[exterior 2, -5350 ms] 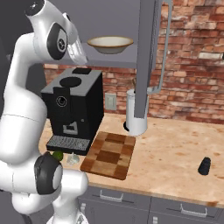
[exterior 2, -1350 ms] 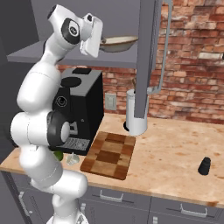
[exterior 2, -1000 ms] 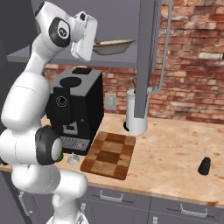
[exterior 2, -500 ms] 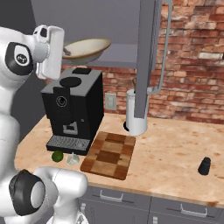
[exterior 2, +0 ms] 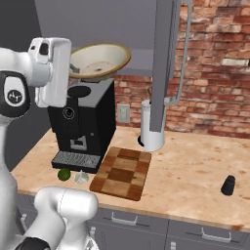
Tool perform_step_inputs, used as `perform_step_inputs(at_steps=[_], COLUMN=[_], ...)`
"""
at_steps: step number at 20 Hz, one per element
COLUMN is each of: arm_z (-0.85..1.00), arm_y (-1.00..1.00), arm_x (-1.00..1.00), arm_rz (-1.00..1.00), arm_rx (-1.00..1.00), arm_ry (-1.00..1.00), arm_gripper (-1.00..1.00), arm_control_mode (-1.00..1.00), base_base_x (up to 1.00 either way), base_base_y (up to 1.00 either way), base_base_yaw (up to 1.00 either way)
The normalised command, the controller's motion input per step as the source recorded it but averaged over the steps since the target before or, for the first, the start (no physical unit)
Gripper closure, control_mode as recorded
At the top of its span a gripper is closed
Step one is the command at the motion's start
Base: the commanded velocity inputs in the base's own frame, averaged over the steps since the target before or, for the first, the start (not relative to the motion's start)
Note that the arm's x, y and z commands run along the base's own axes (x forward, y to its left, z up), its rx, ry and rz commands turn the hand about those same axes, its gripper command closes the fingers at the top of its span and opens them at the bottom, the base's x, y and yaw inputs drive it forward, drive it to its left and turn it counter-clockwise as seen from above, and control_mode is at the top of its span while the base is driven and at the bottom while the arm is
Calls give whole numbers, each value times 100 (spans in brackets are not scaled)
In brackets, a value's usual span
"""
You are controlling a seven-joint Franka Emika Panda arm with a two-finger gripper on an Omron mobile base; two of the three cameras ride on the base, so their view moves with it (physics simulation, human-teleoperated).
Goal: Open the cabinet. Place the bowl and condiment on the counter. Then place the lime and garlic on the cutting board.
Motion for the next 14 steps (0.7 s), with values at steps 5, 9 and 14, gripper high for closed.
perform_step_inputs(at_steps=[5, 9, 14], arm_z=[2, 0, 0], arm_y=[-13, 8, 24], arm_x=[-100, -100, -100], arm_rz=[1, 7, 13], arm_rx=[15, 8, 4], arm_ry=[0, -1, -4], arm_gripper=[100, 100, 100], arm_control_mode=[-100, -100, -100], base_base_x=[0, 0, 0], base_base_y=[0, 0, 0], base_base_yaw=[0, 0, 0])
